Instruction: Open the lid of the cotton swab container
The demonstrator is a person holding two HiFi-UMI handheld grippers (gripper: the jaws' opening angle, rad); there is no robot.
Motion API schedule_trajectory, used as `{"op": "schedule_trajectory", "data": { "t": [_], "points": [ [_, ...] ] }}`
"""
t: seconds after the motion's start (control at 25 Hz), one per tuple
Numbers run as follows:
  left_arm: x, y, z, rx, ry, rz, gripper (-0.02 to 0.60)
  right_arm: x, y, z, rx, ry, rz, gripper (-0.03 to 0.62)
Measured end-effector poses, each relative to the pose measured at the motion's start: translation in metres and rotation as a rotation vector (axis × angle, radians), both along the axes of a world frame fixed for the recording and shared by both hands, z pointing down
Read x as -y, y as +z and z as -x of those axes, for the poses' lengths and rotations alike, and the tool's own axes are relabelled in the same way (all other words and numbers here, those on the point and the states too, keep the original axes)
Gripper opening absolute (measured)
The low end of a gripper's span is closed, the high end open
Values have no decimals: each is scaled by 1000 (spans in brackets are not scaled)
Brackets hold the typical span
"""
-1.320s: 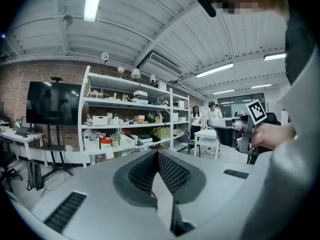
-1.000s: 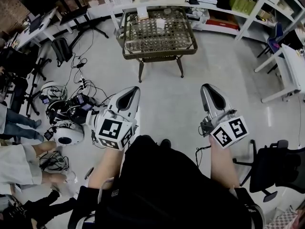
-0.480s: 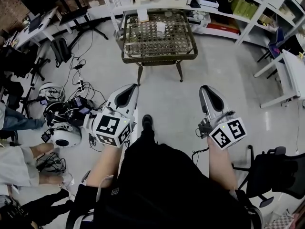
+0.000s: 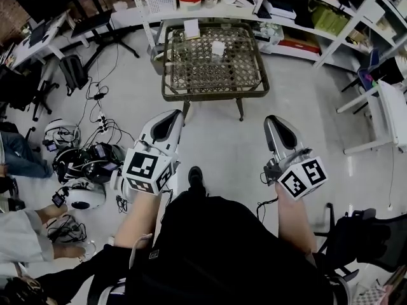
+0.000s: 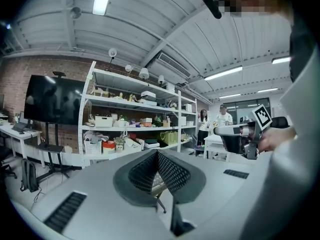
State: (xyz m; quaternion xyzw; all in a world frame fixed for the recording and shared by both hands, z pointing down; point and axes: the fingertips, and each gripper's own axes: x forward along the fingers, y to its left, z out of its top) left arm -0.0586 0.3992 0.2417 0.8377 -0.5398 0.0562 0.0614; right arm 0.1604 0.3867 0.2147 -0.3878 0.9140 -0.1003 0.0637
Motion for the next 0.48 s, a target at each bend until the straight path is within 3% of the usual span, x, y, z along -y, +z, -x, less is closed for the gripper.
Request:
{"op": "schedule_trajectory", "data": {
  "t": [0.28, 0.48],
  "points": [
    [68, 12, 53, -19, 3, 30, 3, 68, 5, 55, -17, -1, 45, 32],
    [91, 26, 68, -19, 50, 58, 3, 96, 9, 90, -35, -8, 39, 32]
  ]
}}
